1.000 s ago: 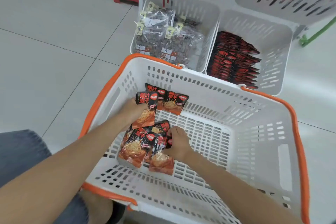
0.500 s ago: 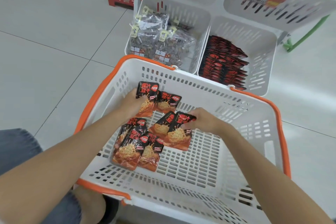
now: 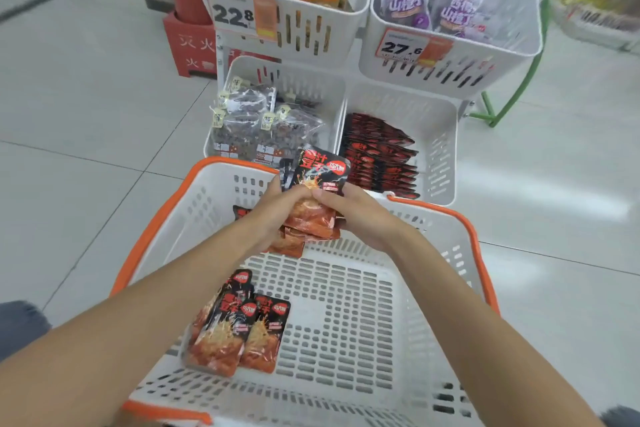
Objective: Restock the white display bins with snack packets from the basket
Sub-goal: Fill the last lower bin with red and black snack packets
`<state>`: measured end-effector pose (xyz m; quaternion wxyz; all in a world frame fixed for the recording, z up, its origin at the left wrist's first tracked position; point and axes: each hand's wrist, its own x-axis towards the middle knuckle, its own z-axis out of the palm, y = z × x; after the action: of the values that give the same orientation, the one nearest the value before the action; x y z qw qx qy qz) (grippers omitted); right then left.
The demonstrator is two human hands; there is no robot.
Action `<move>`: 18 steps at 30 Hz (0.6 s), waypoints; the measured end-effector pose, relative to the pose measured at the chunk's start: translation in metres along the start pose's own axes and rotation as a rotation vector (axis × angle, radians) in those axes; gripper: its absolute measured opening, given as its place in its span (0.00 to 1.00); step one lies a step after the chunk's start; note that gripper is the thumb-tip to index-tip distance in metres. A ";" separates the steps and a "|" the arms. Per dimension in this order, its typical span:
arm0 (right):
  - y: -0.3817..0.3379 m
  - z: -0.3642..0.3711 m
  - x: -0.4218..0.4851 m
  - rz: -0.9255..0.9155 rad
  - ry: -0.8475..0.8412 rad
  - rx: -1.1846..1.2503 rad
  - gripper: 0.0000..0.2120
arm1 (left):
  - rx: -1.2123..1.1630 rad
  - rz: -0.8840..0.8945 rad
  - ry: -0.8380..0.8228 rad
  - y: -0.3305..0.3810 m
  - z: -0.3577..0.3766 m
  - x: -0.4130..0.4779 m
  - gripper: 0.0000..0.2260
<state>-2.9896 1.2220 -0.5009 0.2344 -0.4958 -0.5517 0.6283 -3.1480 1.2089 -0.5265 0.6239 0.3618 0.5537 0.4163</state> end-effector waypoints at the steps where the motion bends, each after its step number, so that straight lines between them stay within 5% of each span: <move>1: -0.002 -0.003 0.000 -0.010 -0.019 0.005 0.16 | -0.022 0.006 0.011 0.005 0.007 0.002 0.46; 6: -0.016 -0.063 0.001 -0.054 0.000 0.248 0.18 | 0.276 0.223 -0.056 0.049 0.049 0.022 0.27; 10: -0.021 -0.118 0.007 -0.210 0.378 0.027 0.23 | 0.391 0.343 -0.069 0.073 0.070 0.061 0.21; 12: -0.023 -0.145 0.019 -0.269 0.494 -0.032 0.26 | 0.433 0.399 -0.066 0.078 0.077 0.089 0.26; 15: -0.023 -0.172 0.044 -0.318 0.444 -0.088 0.25 | 0.477 0.414 -0.162 0.081 0.091 0.126 0.34; 18: -0.019 -0.182 0.061 -0.321 0.348 -0.088 0.23 | 0.420 0.401 -0.254 0.081 0.110 0.152 0.21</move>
<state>-2.8580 1.3627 -0.4869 0.4009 -0.5125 -0.6017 0.4633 -3.0419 1.3816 -0.4982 0.5051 0.6337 0.4627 0.3594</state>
